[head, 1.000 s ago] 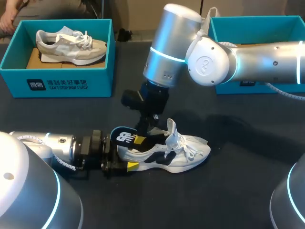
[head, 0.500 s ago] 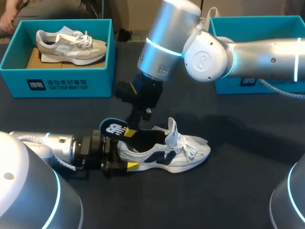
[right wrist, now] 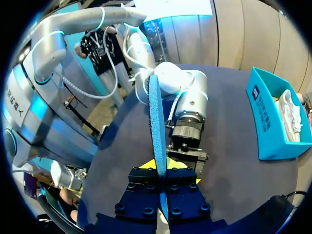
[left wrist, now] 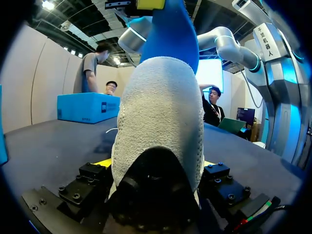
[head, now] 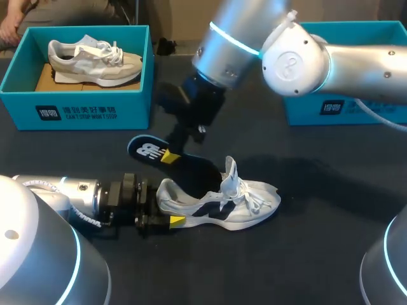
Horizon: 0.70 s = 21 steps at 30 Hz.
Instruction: Take the shoe out of the shoebox, open the shoe tongue, remove and reinsert the insole, then place the shoe into the shoebox
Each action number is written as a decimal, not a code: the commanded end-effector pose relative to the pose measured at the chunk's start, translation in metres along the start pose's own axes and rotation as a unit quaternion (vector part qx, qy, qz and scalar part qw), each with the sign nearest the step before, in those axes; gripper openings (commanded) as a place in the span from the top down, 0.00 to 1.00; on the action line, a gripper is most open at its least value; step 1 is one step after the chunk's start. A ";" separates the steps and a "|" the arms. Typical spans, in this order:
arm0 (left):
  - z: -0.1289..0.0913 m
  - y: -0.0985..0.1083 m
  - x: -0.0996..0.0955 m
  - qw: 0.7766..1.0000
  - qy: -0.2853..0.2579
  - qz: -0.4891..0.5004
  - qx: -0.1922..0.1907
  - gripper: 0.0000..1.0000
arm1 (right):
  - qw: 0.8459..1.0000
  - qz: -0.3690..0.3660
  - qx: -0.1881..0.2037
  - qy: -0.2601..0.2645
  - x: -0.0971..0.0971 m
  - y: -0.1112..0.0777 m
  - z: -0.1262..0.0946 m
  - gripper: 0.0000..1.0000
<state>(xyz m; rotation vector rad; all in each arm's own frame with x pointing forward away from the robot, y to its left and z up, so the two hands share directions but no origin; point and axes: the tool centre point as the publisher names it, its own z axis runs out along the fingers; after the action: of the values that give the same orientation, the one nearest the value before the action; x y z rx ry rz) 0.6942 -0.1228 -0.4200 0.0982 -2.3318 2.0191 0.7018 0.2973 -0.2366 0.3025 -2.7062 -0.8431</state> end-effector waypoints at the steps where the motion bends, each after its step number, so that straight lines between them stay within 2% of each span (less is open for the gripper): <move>1: 0.001 0.000 0.001 1.000 -0.001 0.000 0.000 1.00 | 1.000 0.000 -0.001 -0.004 0.002 -0.002 0.000 1.00; 2: 0.001 0.000 0.001 1.000 -0.001 0.000 0.000 1.00 | 1.000 0.000 -0.001 -0.004 0.002 -0.002 0.000 1.00; 3: 0.001 0.000 0.001 1.000 -0.001 0.000 0.000 1.00 | 1.000 -0.013 -0.019 -0.012 0.002 0.000 0.000 1.00; 5: 0.001 0.000 0.001 1.000 -0.001 0.000 0.000 1.00 | 0.998 -0.038 -0.032 -0.034 0.005 0.009 -0.005 1.00; 8: 0.001 0.000 0.001 1.000 -0.001 0.000 0.000 1.00 | 0.994 -0.066 -0.050 -0.075 0.013 0.021 -0.022 1.00; 14: 0.001 0.000 0.001 1.000 -0.001 0.000 0.000 1.00 | 0.988 -0.084 -0.068 -0.111 0.027 0.043 -0.057 1.00; 17: 0.001 0.000 0.001 1.000 -0.001 0.000 0.000 1.00 | 0.981 -0.108 -0.095 -0.133 0.034 0.050 -0.074 1.00; 21: 0.001 0.000 0.001 1.000 -0.001 0.000 0.000 1.00 | 0.981 -0.108 -0.095 -0.133 0.034 0.050 -0.074 1.00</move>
<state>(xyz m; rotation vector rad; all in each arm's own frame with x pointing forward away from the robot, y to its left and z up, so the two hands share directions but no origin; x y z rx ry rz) 0.6942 -0.1227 -0.4201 0.0982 -2.3319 2.0191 0.6949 0.3039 -0.1438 0.5007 -2.8063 -1.2374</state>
